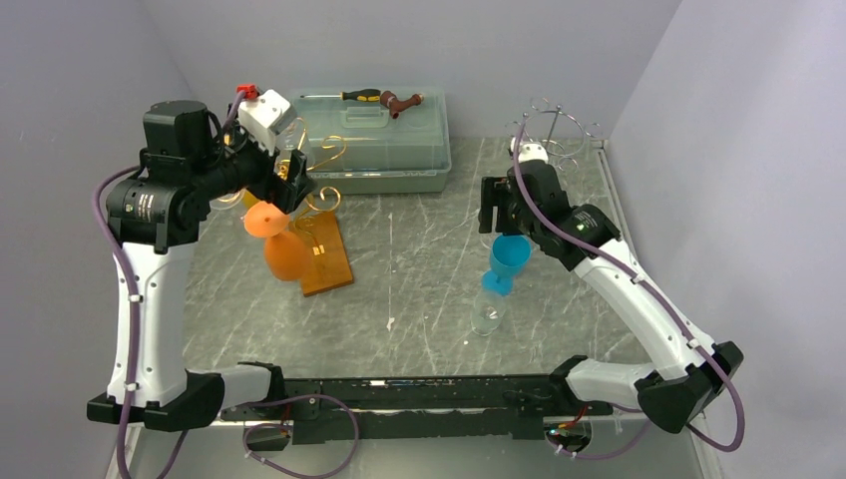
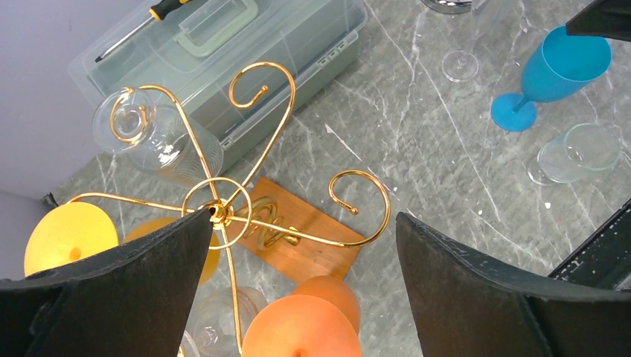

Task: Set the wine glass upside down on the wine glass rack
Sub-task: Pick up the wine glass at the center of the board, then turn the wine glass upside down at the wine rack.

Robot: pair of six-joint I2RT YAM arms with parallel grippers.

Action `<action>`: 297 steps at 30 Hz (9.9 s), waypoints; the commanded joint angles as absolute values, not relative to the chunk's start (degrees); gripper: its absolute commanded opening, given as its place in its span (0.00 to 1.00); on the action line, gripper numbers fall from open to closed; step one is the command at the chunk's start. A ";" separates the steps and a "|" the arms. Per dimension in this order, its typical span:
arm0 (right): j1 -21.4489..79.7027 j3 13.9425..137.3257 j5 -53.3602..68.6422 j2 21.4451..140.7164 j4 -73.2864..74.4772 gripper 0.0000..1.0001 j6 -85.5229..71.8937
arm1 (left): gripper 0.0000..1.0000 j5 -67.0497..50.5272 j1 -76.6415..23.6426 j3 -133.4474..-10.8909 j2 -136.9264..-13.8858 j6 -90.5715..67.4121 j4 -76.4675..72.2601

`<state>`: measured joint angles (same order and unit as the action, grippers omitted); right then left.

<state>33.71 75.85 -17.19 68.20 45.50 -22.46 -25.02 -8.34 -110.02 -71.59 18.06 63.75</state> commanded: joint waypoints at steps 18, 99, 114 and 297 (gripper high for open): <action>30.61 95.59 -18.17 86.35 45.97 0.60 -13.06 | 0.99 -26.68 -8.53 -113.22 -70.75 17.59 67.29; 58.89 51.85 -21.30 70.18 42.20 0.30 -36.10 | 1.00 -27.31 -8.53 -115.26 -69.06 20.48 72.61; 58.70 73.82 -14.85 63.70 37.37 0.00 -28.33 | 0.99 -31.23 -8.53 -116.95 -68.81 20.17 74.50; 44.59 81.37 39.63 105.63 -37.25 0.07 -8.96 | 0.99 -25.94 -8.53 -119.52 -66.44 27.16 81.65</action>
<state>44.05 78.50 38.06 105.56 -28.23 -9.15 -26.39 -8.34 -117.47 -66.39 28.16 81.76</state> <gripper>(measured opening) 0.686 0.995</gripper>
